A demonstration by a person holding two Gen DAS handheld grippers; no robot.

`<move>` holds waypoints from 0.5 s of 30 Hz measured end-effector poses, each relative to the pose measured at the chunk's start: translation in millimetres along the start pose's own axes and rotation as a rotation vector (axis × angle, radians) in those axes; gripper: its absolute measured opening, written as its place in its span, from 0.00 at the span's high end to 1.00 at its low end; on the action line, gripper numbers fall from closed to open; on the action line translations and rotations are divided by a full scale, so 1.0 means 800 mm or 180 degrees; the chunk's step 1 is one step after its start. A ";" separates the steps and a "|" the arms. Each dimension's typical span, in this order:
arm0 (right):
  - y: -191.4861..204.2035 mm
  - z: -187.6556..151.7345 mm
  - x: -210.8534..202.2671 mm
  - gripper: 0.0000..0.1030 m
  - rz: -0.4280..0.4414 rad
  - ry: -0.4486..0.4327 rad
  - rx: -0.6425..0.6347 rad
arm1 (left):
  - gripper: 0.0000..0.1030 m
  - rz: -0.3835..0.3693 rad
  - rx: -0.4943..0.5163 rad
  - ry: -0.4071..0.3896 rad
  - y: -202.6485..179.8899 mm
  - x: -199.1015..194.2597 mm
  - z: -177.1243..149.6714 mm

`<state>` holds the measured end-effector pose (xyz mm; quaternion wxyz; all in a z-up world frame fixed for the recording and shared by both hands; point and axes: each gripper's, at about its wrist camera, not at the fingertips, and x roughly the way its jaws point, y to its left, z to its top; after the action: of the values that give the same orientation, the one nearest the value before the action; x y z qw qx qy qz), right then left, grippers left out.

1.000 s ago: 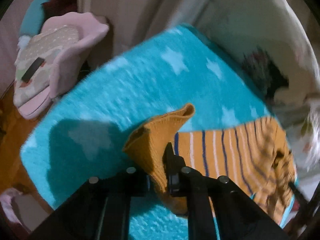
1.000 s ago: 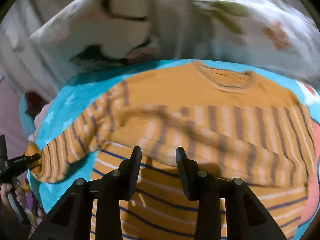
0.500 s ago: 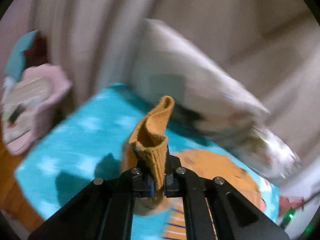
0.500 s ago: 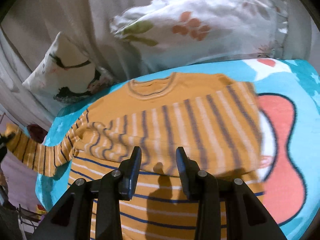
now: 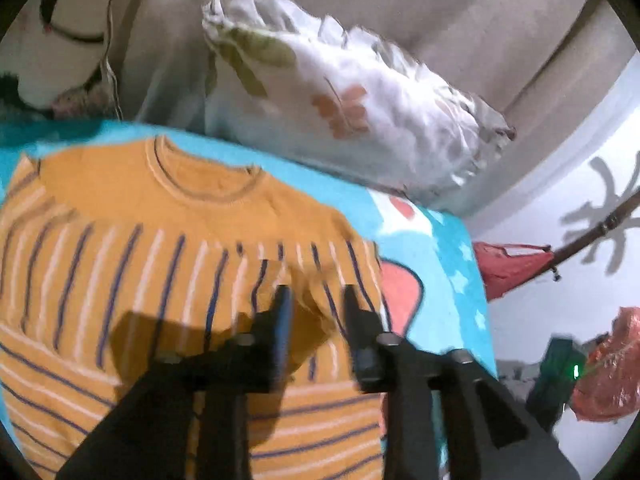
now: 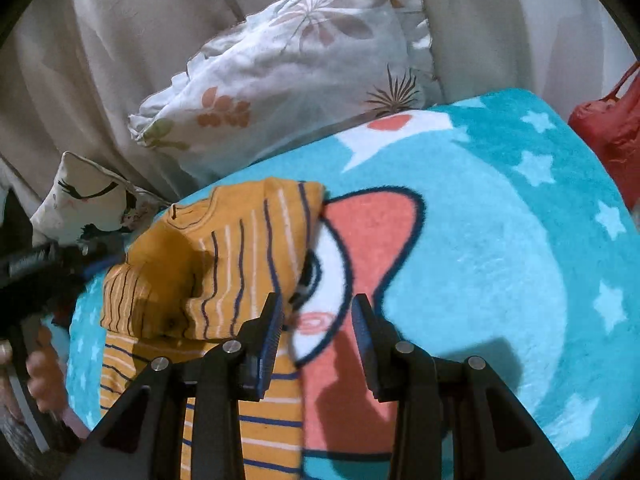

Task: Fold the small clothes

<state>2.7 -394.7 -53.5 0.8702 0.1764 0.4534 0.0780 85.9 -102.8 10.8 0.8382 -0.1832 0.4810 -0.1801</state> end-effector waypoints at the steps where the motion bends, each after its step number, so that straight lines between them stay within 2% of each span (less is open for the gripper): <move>1: -0.001 0.003 0.001 0.62 0.0049 0.0011 -0.0036 | 0.50 0.0088 -0.0007 -0.0025 0.005 -0.008 -0.009; 4: 0.014 0.010 0.012 0.59 0.0251 0.0058 -0.0159 | 0.44 0.0420 -0.0087 -0.0088 0.029 -0.039 -0.034; 9: 0.065 0.026 0.058 0.49 0.0716 0.0241 -0.0380 | 0.44 0.1216 -0.0476 -0.0187 0.106 -0.105 -0.083; 11: 0.085 0.031 0.090 0.47 0.0634 0.0382 -0.0455 | 0.44 0.1566 -0.0588 -0.0257 0.128 -0.129 -0.102; 15: 0.101 0.026 0.146 0.47 0.0379 0.0673 -0.0381 | 0.38 0.1953 -0.0705 -0.0332 0.157 -0.163 -0.126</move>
<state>88.7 -290.4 -101.4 0.8203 0.1415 0.5259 0.1745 -48.0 55.1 -0.3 0.8519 -0.1287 0.4868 0.1438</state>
